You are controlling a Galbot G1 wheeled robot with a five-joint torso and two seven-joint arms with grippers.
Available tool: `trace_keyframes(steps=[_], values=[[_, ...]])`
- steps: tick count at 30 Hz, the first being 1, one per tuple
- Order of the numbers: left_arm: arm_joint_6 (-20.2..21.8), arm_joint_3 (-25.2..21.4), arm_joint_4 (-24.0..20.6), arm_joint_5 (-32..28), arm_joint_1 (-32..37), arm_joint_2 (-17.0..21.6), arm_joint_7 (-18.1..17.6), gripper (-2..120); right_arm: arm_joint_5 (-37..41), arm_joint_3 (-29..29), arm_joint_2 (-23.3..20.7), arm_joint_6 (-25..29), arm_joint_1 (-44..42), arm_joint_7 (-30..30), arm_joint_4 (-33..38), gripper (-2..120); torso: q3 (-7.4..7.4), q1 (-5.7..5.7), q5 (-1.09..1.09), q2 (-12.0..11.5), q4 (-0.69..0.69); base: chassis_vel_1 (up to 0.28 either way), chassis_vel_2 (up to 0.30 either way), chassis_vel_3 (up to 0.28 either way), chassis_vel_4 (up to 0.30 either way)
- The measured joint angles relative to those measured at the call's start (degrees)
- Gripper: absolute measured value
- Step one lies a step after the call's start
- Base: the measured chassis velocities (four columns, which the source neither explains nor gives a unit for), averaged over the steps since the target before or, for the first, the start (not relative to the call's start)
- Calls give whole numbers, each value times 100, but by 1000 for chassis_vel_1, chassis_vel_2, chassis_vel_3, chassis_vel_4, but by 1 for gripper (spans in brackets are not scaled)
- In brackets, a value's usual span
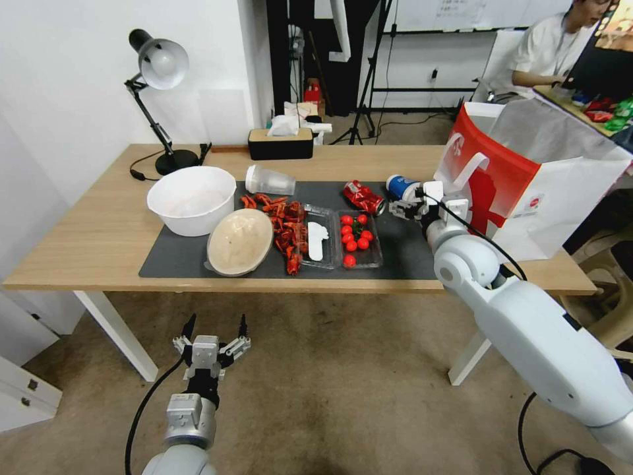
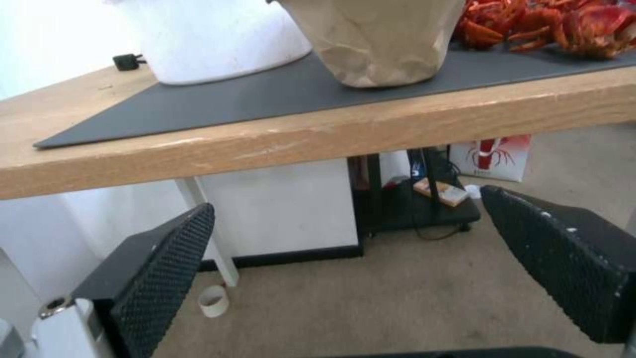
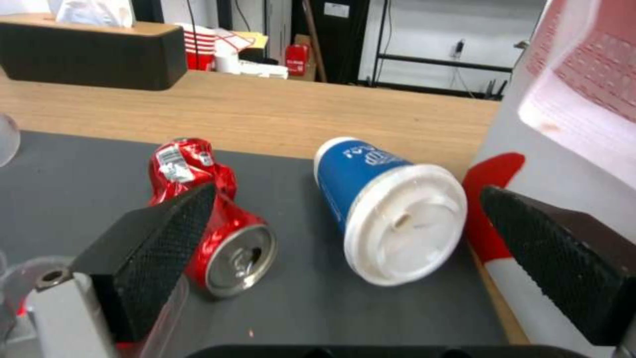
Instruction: Pick up the trash from the table and place it into the takeout bag.
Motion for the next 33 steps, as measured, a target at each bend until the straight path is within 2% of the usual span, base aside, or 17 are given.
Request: trace_keyframes(steps=[11, 18, 33], values=[[-1, -45, 5, -9, 7, 1, 4, 100, 40, -359, 199, -312, 605, 99, -577, 100, 0, 0, 0, 0, 0, 0, 0, 0, 0], [-5, -78, -42, -15, 50, -10, 43, 100, 364, -408, 335, -387, 787, 99, -875, 100, 0, 0, 0, 0, 0, 0, 0, 0, 0], [-10, -69, -54, -24, 80, -26, 62, 100, 418, -518, 625, -463, 1252, 110, -1659, 100, 0, 0, 0, 1, 0, 0, 0, 0, 0]])
